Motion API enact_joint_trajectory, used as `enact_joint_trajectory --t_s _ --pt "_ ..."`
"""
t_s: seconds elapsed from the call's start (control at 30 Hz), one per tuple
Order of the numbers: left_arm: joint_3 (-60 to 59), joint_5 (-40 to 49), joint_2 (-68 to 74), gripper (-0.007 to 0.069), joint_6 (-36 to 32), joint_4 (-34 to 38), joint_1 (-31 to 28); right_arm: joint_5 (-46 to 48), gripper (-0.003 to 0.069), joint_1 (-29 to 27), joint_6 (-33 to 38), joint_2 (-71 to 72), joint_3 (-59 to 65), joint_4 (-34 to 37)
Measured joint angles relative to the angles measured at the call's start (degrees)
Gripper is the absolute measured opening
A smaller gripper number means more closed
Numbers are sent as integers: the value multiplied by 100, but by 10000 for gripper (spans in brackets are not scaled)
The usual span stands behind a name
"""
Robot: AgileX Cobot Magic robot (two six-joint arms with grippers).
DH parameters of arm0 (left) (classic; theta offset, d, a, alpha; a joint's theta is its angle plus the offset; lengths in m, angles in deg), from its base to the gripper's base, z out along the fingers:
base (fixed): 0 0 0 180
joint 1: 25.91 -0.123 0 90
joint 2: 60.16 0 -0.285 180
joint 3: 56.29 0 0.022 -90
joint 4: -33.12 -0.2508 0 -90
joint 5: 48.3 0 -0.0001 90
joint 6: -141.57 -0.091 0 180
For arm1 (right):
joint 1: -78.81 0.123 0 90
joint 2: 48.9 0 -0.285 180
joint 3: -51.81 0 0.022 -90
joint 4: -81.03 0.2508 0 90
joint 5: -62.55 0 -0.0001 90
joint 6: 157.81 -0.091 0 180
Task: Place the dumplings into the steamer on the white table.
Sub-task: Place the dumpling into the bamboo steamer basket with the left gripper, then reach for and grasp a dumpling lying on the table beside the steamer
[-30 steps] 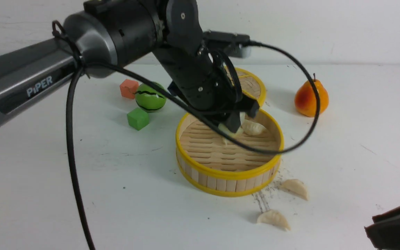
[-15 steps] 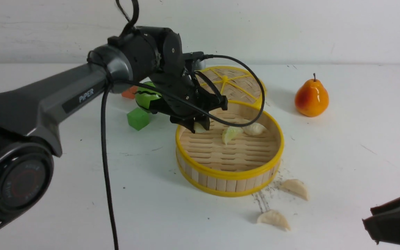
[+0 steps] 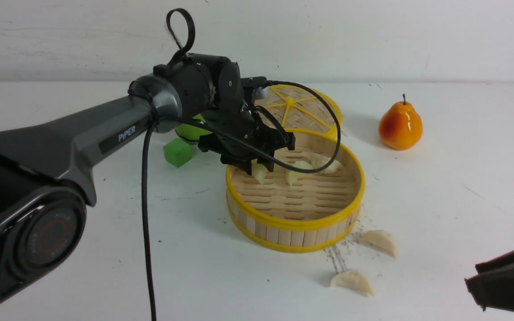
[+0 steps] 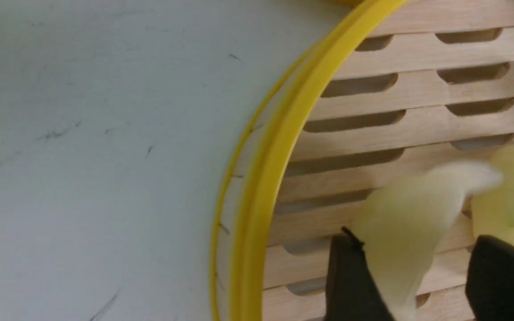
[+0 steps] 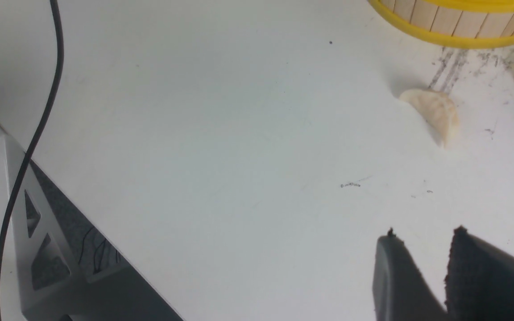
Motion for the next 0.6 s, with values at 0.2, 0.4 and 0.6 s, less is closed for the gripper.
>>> enact_joint_trajectory --t_s 0.2,0.4,0.6 --pt "30 229 -32 450 -23 0 -5 -12 185 0 0 0 0 0" --pt "1068 1580 -740 384 -213 -24 -5 -221 188 0 0 -7 -7 -30" --pt "1673 2331 -1927 197 -837 -24 0 103 99 0 46 -423 -526 -202"
